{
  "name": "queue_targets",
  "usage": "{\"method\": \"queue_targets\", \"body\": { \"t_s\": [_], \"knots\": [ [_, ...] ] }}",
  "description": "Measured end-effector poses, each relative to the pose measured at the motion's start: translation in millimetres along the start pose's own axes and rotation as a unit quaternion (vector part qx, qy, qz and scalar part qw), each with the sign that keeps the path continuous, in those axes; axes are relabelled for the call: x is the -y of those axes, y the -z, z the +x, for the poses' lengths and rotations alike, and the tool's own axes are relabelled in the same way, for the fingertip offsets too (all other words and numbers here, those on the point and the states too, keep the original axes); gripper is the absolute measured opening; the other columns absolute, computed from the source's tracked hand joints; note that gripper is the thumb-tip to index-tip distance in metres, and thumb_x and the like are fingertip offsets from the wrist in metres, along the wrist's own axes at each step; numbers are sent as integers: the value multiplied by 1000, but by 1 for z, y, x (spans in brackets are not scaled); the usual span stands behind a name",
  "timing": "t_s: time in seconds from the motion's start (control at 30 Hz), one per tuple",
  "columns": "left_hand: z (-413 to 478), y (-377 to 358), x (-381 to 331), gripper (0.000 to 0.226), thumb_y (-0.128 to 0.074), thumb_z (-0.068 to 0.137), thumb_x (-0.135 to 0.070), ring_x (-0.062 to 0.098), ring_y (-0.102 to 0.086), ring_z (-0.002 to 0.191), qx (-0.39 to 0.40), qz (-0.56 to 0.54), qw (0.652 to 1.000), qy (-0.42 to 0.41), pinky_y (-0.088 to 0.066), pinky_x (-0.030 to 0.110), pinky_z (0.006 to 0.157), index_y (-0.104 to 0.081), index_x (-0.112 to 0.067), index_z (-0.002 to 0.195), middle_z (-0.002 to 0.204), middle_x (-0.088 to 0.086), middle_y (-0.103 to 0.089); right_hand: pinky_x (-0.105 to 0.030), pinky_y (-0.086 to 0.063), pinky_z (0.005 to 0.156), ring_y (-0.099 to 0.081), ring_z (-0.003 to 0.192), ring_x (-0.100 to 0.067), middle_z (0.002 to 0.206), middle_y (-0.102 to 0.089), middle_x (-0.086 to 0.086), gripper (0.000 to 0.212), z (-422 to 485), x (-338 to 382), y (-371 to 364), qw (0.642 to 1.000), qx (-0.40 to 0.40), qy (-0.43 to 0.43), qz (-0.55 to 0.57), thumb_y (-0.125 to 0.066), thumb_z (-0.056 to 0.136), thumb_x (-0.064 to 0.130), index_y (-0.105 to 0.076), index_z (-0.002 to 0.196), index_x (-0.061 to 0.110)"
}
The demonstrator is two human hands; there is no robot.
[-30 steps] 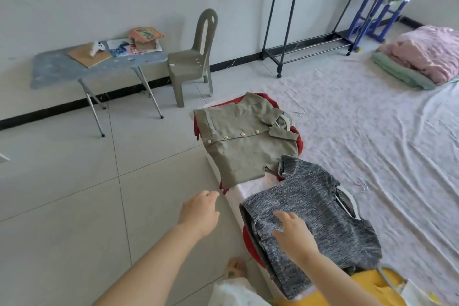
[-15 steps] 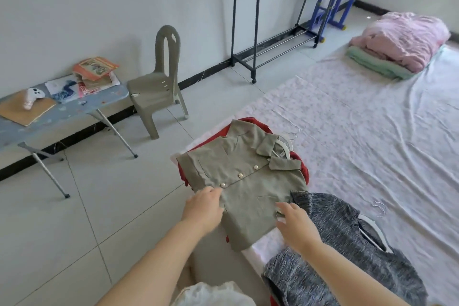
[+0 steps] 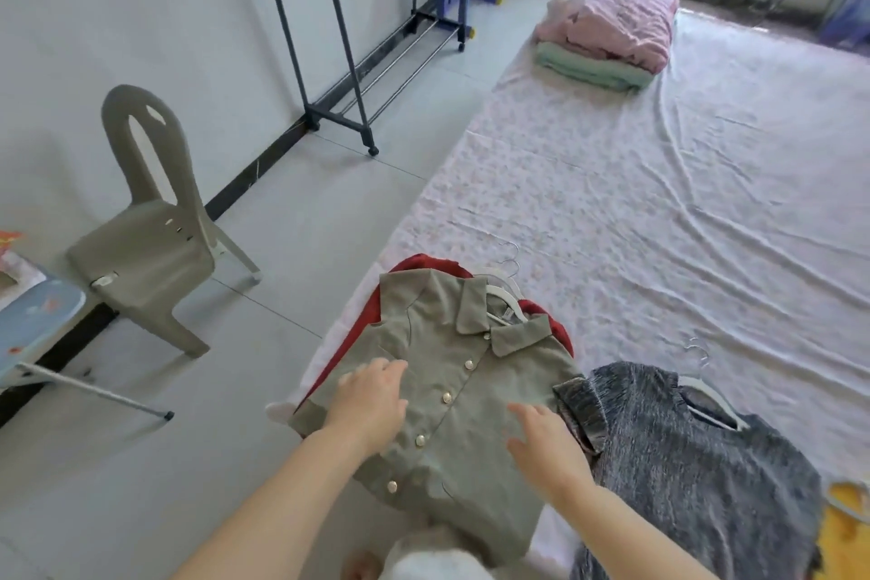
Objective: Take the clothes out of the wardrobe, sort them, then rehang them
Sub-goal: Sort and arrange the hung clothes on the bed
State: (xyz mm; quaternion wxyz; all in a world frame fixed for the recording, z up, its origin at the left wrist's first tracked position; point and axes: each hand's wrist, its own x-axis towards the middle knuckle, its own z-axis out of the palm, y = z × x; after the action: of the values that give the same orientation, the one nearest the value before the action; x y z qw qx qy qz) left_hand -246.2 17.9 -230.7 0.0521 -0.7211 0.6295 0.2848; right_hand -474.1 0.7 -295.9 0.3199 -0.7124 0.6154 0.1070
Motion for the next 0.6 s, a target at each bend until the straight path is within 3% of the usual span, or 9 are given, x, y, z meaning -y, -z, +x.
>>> {"method": "queue_targets", "body": {
  "t_s": [0.23, 0.33, 0.6],
  "knots": [
    [93, 2, -9, 48, -45, 94, -30, 17, -40, 125, 26, 17, 999, -16, -30, 30, 103, -32, -23, 139, 136, -4, -42, -32, -35, 102, -37, 128, -20, 138, -41, -1, 49, 100, -8, 22, 999, 2, -18, 37, -48, 91, 25, -36, 139, 22],
    [139, 2, -12, 47, -45, 94, -30, 15, -41, 124, 29, 16, 999, -22, -31, 29, 104, -33, -25, 139, 135, -6, -43, -32, -38, 98, -41, 124, -21, 132, -46, -2, 42, 154, -14, 34, 998, -4, -32, 52, -50, 91, 26, -43, 132, 21],
    [244, -16, -23, 48, -44, 94, -32, 13, -38, 126, 34, 11, 998, -51, -29, 27, 104, -31, -25, 139, 136, -7, -41, -32, -37, 94, -44, 120, -24, 129, -49, -6, 41, 277, -38, 32, 991, -24, -95, 93, -50, 91, 19, -43, 131, 16]
  ]
}}
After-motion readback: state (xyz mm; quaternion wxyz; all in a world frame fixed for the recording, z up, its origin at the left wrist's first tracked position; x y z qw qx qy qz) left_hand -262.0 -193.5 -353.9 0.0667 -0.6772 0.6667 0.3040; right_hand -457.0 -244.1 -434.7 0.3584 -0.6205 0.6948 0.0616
